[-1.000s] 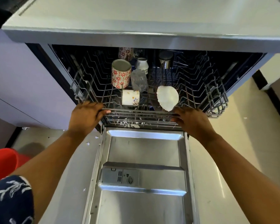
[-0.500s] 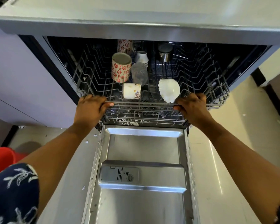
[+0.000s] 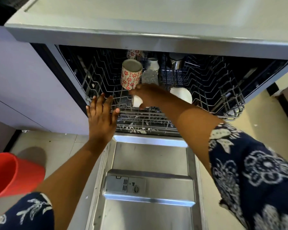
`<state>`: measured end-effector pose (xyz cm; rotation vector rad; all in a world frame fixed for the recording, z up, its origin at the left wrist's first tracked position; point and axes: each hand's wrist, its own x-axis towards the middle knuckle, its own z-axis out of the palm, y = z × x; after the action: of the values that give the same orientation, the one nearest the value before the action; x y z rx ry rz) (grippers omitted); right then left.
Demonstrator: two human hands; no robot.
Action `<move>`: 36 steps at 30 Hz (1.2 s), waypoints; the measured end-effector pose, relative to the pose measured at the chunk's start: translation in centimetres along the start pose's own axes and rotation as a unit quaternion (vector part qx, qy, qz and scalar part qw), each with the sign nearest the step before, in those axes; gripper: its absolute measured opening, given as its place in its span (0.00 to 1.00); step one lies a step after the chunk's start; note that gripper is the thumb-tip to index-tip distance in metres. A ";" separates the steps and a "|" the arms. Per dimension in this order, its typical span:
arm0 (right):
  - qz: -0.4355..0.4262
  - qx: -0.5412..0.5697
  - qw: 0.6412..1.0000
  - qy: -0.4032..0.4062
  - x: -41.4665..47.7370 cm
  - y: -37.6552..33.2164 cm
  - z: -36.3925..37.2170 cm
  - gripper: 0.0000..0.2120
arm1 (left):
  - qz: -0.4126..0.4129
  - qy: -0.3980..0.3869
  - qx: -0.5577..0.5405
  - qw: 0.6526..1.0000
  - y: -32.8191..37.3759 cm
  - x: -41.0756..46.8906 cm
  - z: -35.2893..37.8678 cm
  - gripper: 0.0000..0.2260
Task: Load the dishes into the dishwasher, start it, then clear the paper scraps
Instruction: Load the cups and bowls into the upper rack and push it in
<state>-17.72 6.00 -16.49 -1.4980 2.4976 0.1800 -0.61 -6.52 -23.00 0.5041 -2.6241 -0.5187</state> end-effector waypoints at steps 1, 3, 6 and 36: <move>0.010 -0.051 0.999 -0.012 0.6 -0.3 0.1 0.36 | -0.003 0.001 0.005 1.000 0.0 0.0 0.1 0.27; 0.032 -0.116 0.993 -0.013 1.6 -0.9 0.6 0.35 | -0.006 0.001 0.013 1.000 -0.2 0.1 0.2 0.29; 0.046 -0.122 0.991 -0.004 2.4 -1.2 1.7 0.35 | -0.003 -0.001 0.020 1.000 -0.2 0.1 0.1 0.31; 0.224 0.286 0.925 0.112 -3.5 1.8 -0.5 0.43 | -0.014 0.001 0.020 1.000 0.4 -0.2 0.0 0.31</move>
<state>-17.73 9.75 -15.16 -0.7403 2.6896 -0.6301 -0.51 -6.09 -22.94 0.5540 -2.6345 -0.4745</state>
